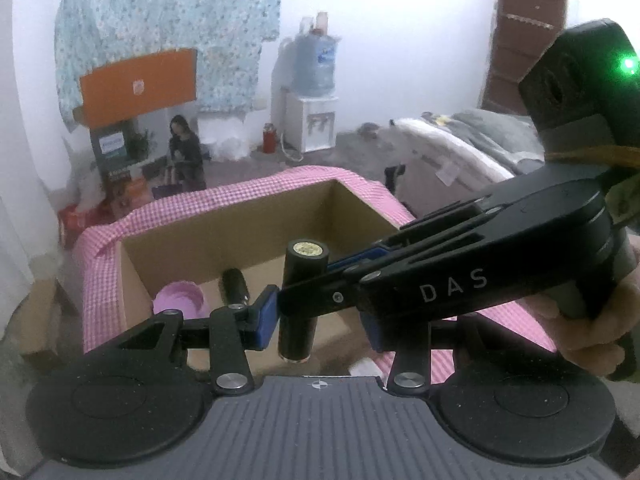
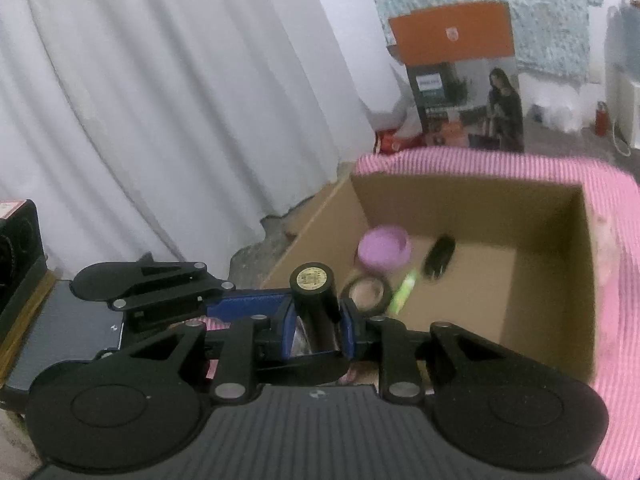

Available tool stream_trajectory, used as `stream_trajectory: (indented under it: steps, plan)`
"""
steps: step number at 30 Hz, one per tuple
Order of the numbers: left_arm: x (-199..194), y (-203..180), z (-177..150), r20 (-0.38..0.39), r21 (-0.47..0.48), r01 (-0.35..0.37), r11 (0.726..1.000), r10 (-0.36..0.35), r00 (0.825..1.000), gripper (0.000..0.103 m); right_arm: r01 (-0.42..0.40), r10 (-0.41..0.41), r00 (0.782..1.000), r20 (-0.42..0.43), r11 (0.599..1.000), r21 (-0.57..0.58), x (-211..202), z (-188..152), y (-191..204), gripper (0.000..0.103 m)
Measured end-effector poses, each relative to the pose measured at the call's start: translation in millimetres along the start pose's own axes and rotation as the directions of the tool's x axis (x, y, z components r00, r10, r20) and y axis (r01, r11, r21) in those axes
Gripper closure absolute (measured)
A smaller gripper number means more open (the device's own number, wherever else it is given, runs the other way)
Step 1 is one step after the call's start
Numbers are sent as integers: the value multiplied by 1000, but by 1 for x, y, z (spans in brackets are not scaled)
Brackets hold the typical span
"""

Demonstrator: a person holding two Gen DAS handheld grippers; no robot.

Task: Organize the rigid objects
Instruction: 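Carry the black tube upright with the right gripper into the box and release, then move the right gripper back to the white plastic jar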

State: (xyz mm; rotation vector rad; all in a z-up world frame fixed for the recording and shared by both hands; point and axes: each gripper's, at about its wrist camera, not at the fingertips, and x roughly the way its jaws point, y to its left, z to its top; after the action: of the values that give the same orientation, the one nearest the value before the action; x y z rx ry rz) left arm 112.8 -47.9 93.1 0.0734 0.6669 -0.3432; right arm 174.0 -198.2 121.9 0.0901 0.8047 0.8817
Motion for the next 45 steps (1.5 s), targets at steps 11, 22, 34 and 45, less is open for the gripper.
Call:
stream_trajectory:
  steps: [11, 22, 34, 45]
  plan:
    - [112, 55, 14, -332, -152, 38, 988, -87, 939, 60, -23, 70, 973, -218, 978, 208, 86, 39, -91, 78]
    - [163, 67, 0, -503, -208, -23, 978, -87, 860, 60, 18, 125, 888, -442, 952, 306, 160, 28, -141, 78]
    - [154, 65, 10, -484, -204, -39, 978, -66, 873, 43, 66, 96, 873, -477, 948, 312, 178, 27, -142, 76]
    - [67, 45, 28, -277, -125, -40, 991, 4, 961, 13, 56, 3, 967, -253, 973, 225, 94, 38, -109, 37]
